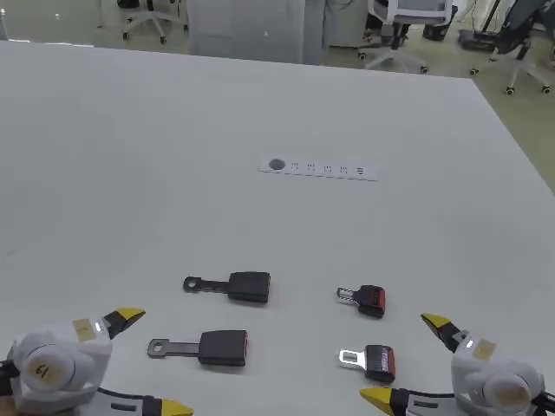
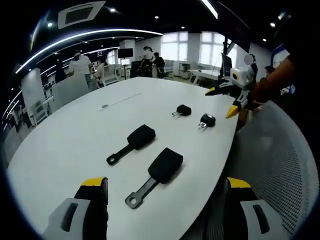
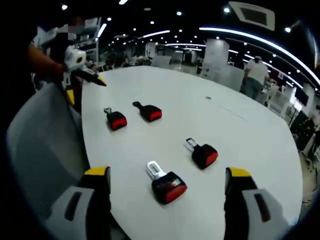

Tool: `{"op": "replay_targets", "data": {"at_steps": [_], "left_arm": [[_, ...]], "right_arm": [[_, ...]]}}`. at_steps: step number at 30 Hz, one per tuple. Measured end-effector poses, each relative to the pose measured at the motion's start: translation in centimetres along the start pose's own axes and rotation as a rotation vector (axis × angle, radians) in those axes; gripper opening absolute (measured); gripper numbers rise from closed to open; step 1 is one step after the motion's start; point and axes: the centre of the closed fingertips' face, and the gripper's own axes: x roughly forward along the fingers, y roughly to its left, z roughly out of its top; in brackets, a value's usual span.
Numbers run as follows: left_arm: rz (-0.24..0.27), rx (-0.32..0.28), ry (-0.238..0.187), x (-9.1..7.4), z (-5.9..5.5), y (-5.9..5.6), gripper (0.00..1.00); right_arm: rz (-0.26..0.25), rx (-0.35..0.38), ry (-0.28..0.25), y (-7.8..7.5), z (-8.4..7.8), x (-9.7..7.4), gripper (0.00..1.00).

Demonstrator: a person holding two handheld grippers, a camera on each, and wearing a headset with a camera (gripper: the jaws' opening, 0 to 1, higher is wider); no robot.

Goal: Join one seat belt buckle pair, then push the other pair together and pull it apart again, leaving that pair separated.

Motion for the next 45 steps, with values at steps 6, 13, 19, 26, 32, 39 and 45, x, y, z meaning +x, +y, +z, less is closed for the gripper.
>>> {"op": "replay_targets", "data": {"at_steps": [6, 13, 19, 26, 32, 39, 45], "left_arm": [[-0.001, 0.003, 0.001, 0.1, 0.1, 0.1, 0.99], [-0.004, 0.008, 0.004, 0.2, 0.3, 0.1, 0.99], [-0.008, 0.009, 0.004, 0.5, 0.3, 0.3, 0.99], [-0.012, 0.017, 0.009, 1.0, 0.3, 0.4, 0.98], [-0.023, 0.023, 0.020, 1.7, 0.1, 0.5, 0.98], [-0.042, 0.042, 0.046, 2.8, -0.1, 0.6, 0.97], [-0.062, 0.049, 0.064, 4.1, -0.4, 0.8, 0.96]], "right_arm": [[0.006, -0.004, 0.003, 0.0, -0.1, 0.0, 0.96], [0.011, -0.006, 0.008, -0.2, -0.2, 0.0, 0.96], [0.015, 0.000, 0.004, -0.2, -0.2, 0.1, 0.95], [0.031, 0.001, 0.015, 0.1, -0.6, 0.3, 0.95], [0.047, 0.003, 0.024, 0.0, -0.8, 0.8, 0.95], [0.074, 0.000, 0.044, 0.0, -1.3, 1.6, 0.94], [0.099, 0.000, 0.061, -0.1, -1.7, 2.3, 0.93]]}}
